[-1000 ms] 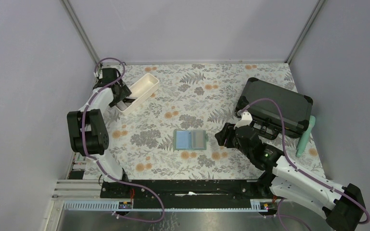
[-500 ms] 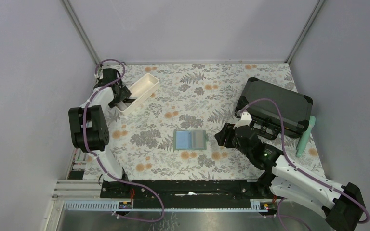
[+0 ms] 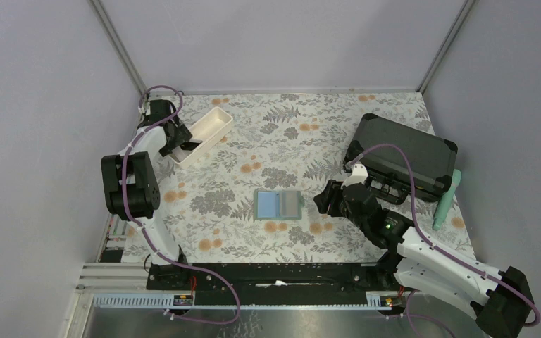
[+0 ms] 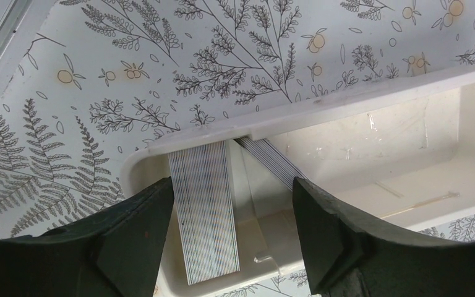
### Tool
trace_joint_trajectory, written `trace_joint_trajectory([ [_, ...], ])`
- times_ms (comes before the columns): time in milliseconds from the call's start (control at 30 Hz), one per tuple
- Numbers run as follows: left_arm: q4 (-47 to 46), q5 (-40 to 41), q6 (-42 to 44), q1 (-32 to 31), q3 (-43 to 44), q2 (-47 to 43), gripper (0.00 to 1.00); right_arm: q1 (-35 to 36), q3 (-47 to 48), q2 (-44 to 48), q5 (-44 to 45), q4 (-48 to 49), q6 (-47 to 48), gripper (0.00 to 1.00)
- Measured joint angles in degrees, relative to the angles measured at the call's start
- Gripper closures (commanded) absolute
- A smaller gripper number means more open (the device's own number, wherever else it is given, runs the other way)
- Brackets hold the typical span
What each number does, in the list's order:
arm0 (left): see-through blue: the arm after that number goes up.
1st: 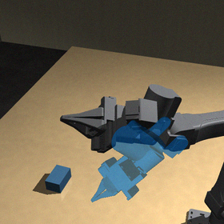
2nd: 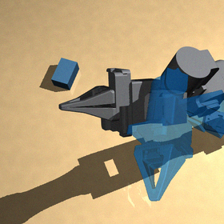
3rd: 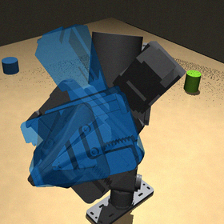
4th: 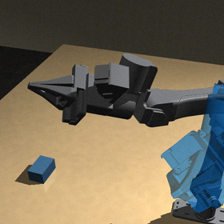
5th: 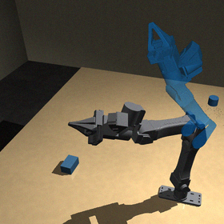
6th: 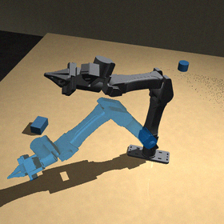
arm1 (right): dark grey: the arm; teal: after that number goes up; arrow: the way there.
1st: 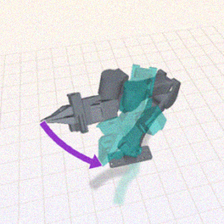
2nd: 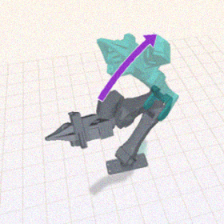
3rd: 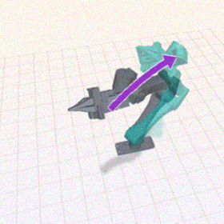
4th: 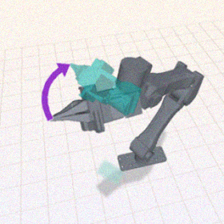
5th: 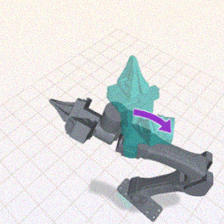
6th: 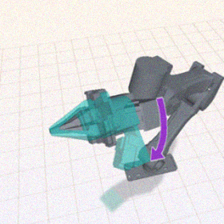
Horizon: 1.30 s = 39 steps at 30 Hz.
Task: Put the credit cards into the card holder
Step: Pick up the credit card from the storage box.
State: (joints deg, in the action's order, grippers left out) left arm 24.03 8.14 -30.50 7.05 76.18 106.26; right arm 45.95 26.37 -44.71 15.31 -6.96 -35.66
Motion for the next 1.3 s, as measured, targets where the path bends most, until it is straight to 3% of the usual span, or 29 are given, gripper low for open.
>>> trace_joint_trajectory([
  [167,-0.8,-0.5,-0.1,0.1,0.4,0.6,0.29,0.0,0.0,0.1,0.0,0.0,-0.2,0.43],
  [400,-1.0,-0.5,-0.6,0.2,0.2,0.3,0.41,0.0,0.0,0.5,-0.4,0.0,-0.5,0.43],
  [1300,-1.2,0.8,-0.1,0.5,-2.5,-3.2,0.63,0.0,0.0,0.9,-1.5,0.0,-1.8,0.43],
])
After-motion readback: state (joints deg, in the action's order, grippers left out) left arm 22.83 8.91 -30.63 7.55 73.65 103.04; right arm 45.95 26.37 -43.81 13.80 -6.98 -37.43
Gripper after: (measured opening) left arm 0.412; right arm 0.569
